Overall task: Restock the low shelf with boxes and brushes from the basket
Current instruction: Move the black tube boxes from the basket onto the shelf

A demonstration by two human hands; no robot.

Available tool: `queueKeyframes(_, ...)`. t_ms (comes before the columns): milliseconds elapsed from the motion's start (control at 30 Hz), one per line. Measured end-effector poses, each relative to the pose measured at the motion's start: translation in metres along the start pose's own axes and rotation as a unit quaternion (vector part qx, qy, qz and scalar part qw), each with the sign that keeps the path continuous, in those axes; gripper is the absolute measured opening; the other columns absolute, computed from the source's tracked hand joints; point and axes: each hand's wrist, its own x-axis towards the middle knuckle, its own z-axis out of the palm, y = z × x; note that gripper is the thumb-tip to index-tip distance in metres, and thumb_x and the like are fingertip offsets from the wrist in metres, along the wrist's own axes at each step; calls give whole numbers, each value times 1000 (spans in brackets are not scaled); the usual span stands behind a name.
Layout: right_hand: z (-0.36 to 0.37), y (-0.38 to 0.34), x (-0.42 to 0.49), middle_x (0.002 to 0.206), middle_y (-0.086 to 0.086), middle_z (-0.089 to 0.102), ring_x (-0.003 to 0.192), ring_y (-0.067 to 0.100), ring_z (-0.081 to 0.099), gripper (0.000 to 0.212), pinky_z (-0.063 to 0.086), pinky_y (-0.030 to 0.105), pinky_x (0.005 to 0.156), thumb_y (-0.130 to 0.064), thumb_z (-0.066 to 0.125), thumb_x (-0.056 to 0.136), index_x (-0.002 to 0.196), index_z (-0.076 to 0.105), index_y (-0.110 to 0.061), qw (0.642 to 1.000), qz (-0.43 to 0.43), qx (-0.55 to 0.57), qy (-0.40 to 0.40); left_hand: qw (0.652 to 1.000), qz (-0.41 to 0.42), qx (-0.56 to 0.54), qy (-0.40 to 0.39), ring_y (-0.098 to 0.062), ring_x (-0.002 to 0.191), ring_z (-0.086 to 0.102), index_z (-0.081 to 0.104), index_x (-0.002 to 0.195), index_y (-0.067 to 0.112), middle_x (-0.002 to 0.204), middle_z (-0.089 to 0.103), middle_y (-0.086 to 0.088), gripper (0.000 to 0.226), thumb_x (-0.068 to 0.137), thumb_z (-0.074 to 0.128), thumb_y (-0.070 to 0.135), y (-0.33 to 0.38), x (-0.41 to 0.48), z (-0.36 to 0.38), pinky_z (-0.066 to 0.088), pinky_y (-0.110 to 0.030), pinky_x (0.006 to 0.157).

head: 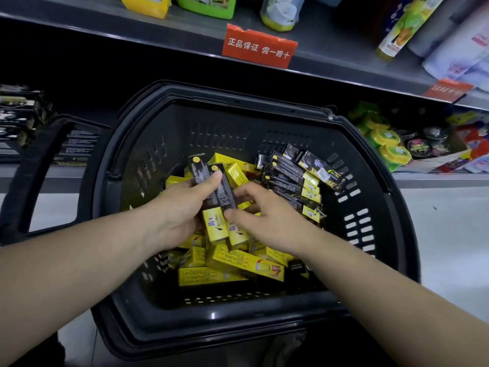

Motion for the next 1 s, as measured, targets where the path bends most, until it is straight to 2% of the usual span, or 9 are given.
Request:
queueKeyframes(100,-23,7,4,111,-12,61,101,6,61,26,48,21,86,-31,50,95,121,56,-27,995,15,28,-92,999,-11,30,17,-27,85,66,60,114,8,99,70,-14,34,83,66,17,1,2,-5,53,-39,73)
queueKeyframes(200,-58,35,7,97,-10,66,93,11,64,14,52,29,87,-25,52,95,103,63,-25,988,69,-129,-48,998,-23,48,20,-29,94,65,61,112,9,103,70,-14,35,78,70,13,0,1,-7,52,-40,80)
queueKeyframes(300,-69,69,11,108,2,64,97,22,61,23,52,32,80,-19,53,91,114,59,-17,886,167,-429,-49,998,-27,50,21,-30,97,65,61,113,10,106,69,-15,36,78,70,12,-1,1,-8,52,-38,78)
queueKeyframes(367,-60,84,14,104,5,62,91,24,60,29,49,31,68,-13,51,90,118,55,-14,860,198,-468,-31,998,-25,43,26,-31,99,64,59,114,13,107,68,-15,38,78,70,12,0,3,-8,52,-40,80)
queueKeyframes(467,-42,94,17,97,3,56,79,24,58,28,43,30,56,-13,52,91,119,52,-13,856,173,-485,51,999,-16,32,31,-29,96,64,57,108,19,105,68,-13,33,78,70,12,0,5,-9,51,-41,81)
queueKeyframes(667,-28,105,9,116,3,54,97,25,59,34,48,31,67,-28,59,90,120,51,-15,882,106,-443,120,999,-18,25,24,-24,87,65,56,106,20,103,68,-11,31,79,70,13,-2,7,-7,51,-36,67)
queueKeyframes(767,-27,103,10,118,2,55,93,24,59,32,46,30,64,-25,58,90,119,48,-16,899,76,-414,123,999,-24,32,22,-24,87,66,55,114,18,103,69,-11,38,79,70,15,-3,7,-6,51,-36,66)
queueKeyframes(900,-24,102,12,135,6,43,121,27,45,59,48,36,88,-27,61,89,141,34,-19,914,88,-386,89,999,-33,32,26,-23,83,67,57,113,17,98,70,-10,37,79,71,17,-3,5,-7,51,-35,62)
queueKeyframes(1000,-21,102,13,132,6,39,122,25,41,54,46,33,85,-22,59,90,140,39,-19,918,75,-373,108,998,-35,35,30,-23,81,67,59,110,16,96,70,-10,34,78,71,17,-3,3,-7,51,-34,60)
